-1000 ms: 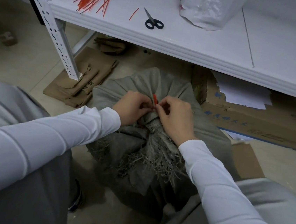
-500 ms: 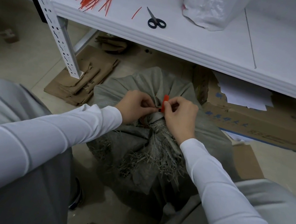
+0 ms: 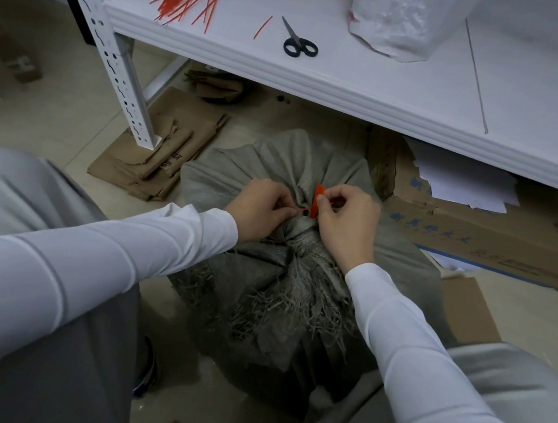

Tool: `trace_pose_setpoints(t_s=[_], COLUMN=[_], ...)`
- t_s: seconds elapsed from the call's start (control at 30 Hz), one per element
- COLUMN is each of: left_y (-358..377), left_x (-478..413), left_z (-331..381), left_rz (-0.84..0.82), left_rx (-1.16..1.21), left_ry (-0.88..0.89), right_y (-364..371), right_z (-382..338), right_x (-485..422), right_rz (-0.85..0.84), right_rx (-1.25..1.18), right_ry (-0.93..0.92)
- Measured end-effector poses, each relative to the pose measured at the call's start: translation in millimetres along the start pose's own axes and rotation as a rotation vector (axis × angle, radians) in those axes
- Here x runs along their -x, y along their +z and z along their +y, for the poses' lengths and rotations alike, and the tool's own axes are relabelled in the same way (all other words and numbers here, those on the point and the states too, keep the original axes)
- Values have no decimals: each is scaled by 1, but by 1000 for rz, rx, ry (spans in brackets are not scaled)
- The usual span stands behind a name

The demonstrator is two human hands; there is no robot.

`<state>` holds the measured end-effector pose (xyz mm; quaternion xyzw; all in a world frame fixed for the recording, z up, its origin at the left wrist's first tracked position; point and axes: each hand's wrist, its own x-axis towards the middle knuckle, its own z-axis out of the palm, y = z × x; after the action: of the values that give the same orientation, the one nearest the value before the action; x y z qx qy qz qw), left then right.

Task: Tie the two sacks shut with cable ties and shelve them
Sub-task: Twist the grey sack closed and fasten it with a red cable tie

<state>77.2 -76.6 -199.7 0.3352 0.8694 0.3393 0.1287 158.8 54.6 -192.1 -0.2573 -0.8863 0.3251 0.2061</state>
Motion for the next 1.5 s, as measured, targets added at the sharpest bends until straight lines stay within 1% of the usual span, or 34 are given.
trace_pose_setpoints(t_s=[0.2,0.47,0.63,0.73,0.8,0.93,1.07,1.2,1.4,1.5], left_y=[4,6,7,12,12,6,3,4,10,10], left_x=[6,13,17,20,19,10,9,12,16,15], left_z=[1,0,4,7,8,13,13,10,8,8], left_rz=[58,120,150,140,136,137,71,59,112,132], left_rx=[-21,33,41,36,27,19,65,56,12,49], left_ry=[0,18,43,54,34,-51,-44,-20,25,-8], right_y=[-1,3,2,9,9,1,4,5,17,21], right_z=[-4,-8,-7,-4,-3,-5,-5,-5,-11,-11], right_x=[6,9,12,16,16,13,15,15,24,25], right_rz=[25,52,23,-18,6,146,151,148,90,52], right_rx=[50,57,40,64,46,-84,-117,-61,22,16], right_ry=[-73,-158,-145,-175,-170,-79,-70,-150,-301,-298])
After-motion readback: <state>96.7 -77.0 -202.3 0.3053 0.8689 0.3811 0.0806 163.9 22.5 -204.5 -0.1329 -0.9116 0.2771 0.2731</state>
